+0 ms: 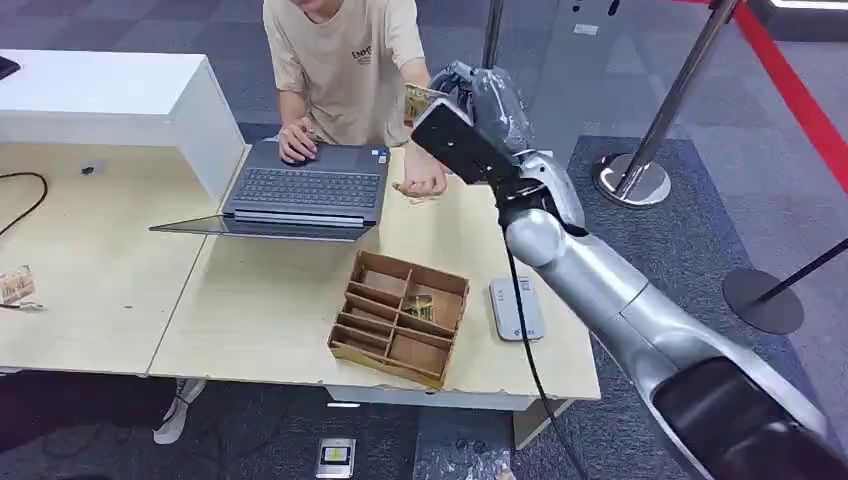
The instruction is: Pass the card to the sensor for recognition and then transmit it.
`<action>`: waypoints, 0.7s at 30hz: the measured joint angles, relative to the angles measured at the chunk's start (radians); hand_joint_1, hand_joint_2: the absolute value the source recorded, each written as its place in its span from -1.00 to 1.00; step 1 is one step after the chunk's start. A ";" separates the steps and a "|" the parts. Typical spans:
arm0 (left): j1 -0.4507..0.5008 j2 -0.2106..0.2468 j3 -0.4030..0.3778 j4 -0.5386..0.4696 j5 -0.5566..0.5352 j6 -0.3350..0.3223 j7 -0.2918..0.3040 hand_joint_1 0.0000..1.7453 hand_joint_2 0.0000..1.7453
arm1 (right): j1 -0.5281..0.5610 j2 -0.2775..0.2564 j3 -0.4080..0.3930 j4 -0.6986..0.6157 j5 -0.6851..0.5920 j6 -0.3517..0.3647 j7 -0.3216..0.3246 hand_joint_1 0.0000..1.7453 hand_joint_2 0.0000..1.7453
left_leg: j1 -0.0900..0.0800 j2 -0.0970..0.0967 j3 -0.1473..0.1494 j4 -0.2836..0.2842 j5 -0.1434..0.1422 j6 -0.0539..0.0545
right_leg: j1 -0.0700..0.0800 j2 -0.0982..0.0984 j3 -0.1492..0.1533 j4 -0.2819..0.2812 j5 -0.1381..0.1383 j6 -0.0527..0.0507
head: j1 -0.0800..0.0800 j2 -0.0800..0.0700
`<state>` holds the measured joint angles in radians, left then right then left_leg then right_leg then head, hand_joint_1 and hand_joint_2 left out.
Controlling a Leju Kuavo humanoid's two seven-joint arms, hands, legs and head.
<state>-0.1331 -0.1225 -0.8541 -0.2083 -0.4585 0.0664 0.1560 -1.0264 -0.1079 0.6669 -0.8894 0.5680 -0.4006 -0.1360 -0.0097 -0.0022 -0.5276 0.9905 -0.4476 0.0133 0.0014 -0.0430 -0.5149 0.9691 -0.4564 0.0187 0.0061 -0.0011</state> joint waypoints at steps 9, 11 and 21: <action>0.004 -0.009 -0.016 0.000 0.002 0.000 0.008 -1.00 -1.00 | -0.074 0.059 0.191 0.259 0.362 0.111 0.151 -0.24 1.00 | 0.000 0.000 -0.002 0.000 0.000 0.000 | 0.000 0.000 -0.002 0.000 0.000 0.000 | 0.000 0.000; 0.005 -0.010 -0.016 0.000 0.004 0.000 0.006 -1.00 -1.00 | -0.074 0.069 0.212 0.294 0.345 0.149 0.151 -1.00 -1.00 | 0.000 0.000 -0.002 0.000 0.000 0.000 | 0.000 0.000 -0.003 0.000 0.000 0.000 | 0.000 0.000; 0.009 -0.014 -0.018 0.000 0.010 0.001 0.003 -1.00 -1.00 | -0.075 0.074 0.163 0.357 -0.051 0.129 0.038 -1.00 -1.00 | 0.000 0.000 -0.002 0.001 0.000 0.000 | 0.000 0.000 -0.003 -0.001 0.000 0.000 | 0.000 0.000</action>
<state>-0.1245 -0.1369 -0.8724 -0.2083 -0.4486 0.0671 0.1587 -1.1018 -0.0336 0.8296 -0.5325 0.5167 -0.2716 -0.0985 -0.0097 -0.0019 -0.5300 0.9910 -0.4475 0.0134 0.0014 -0.0433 -0.5181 0.9686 -0.4561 0.0191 0.0065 -0.0011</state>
